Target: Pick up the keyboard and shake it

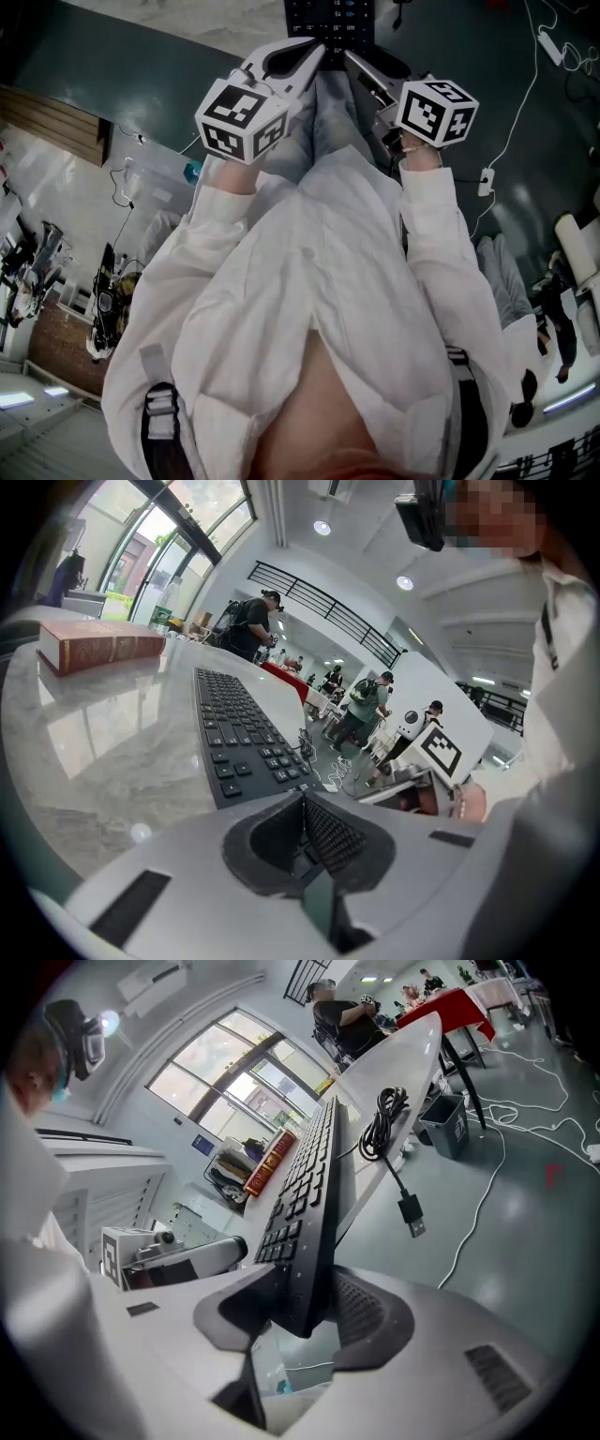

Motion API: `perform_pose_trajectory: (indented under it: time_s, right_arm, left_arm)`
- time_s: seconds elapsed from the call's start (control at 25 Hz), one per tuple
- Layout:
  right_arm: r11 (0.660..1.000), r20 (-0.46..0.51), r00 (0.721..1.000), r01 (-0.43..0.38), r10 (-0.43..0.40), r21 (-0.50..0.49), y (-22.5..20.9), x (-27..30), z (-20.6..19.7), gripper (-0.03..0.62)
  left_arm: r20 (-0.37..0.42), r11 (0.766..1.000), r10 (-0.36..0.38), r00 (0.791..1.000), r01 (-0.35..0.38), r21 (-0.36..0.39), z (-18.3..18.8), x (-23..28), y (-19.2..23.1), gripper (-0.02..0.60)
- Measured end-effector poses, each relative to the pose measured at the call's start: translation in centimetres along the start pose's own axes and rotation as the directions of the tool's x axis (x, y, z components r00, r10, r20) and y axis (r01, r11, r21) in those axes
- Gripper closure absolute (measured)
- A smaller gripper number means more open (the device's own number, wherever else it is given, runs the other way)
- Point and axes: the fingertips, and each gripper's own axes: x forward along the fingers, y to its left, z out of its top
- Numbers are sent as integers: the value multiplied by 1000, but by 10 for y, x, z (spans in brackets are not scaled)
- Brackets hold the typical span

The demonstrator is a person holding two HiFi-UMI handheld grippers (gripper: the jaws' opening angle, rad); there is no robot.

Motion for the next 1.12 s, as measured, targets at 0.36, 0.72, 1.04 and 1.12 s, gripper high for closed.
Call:
perform_pose_trajectory:
  time_s: [0.36,0.72,1.04,1.12]
  right_arm:
    - [1000,-9,1000,-9,9,5,0,-2,0,407]
    - [999,-6,999,-33,33,25,4,-7,3,427]
    - [998,-11,999,-44,45,44,3,-8,1,434]
    - [998,-17,999,-49,50,49,2,-8,0,434]
  left_arm:
    - [-1,1000,4,1000,-4,-3,0,-1,3,568]
    - [6,1000,12,1000,-12,-10,5,-2,8,568]
    - [0,1000,7,1000,-7,-8,6,-2,9,568]
    - [-1,1000,4,1000,-4,-7,7,-1,10,568]
